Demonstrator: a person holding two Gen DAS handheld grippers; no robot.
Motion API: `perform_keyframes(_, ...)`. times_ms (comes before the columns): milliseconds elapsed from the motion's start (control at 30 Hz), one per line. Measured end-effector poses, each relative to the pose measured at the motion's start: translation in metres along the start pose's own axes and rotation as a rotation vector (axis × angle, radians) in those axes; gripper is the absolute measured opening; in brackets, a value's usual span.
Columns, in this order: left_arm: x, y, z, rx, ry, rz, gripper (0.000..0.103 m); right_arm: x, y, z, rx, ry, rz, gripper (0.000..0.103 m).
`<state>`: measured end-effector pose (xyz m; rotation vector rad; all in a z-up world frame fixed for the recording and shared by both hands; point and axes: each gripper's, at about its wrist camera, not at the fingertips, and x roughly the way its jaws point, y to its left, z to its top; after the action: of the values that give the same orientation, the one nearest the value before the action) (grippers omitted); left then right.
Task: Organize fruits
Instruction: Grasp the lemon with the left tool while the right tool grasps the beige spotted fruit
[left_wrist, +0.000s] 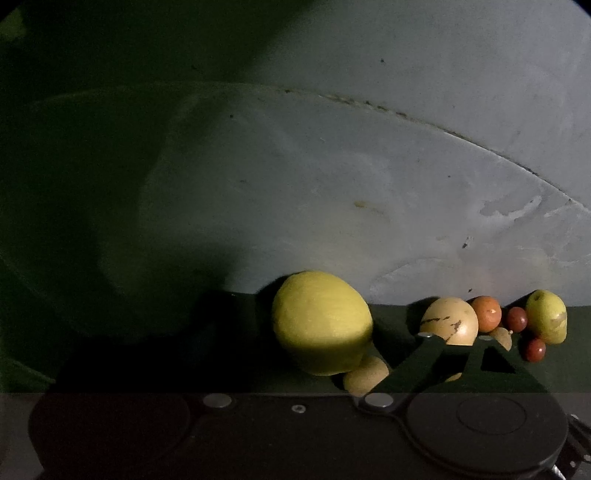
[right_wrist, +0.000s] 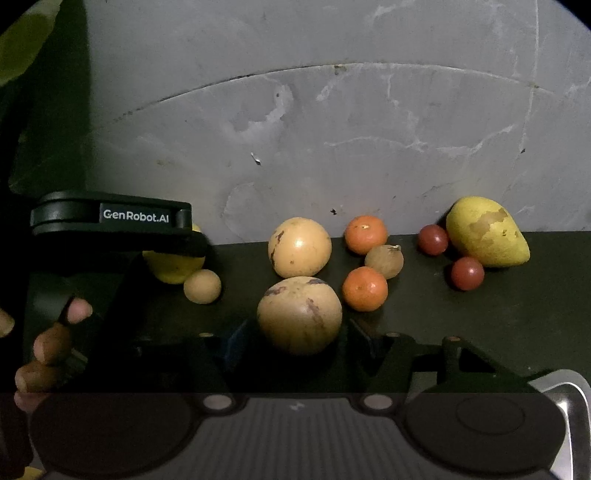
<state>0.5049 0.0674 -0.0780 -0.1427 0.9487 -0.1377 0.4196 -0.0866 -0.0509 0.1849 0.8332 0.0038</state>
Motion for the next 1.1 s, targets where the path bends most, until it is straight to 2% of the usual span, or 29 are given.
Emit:
perform_keyframes(200, -0.001, 0.005, 0.003, -0.005, 0.007, -0.022, 0.079, 0.005, 0.000, 0.003, 0.006, 0.002, -0.005, 0.060)
perform_keyframes(400, -0.005, 0.012, 0.007, -0.002, 0.006, -0.061, 0.061, 0.009, 0.001, 0.005, 0.011, 0.001, -0.005, 0.057)
perform_keyframes(667, -0.017, 0.018, 0.009, 0.006, 0.009, -0.050, 0.060, 0.006, -0.002, 0.001, 0.023, -0.010, 0.007, 0.056)
perform_keyframes(1100, -0.053, 0.012, -0.014, 0.024, -0.028, -0.069, 0.060, -0.026, 0.000, -0.006, 0.027, -0.065, 0.021, 0.056)
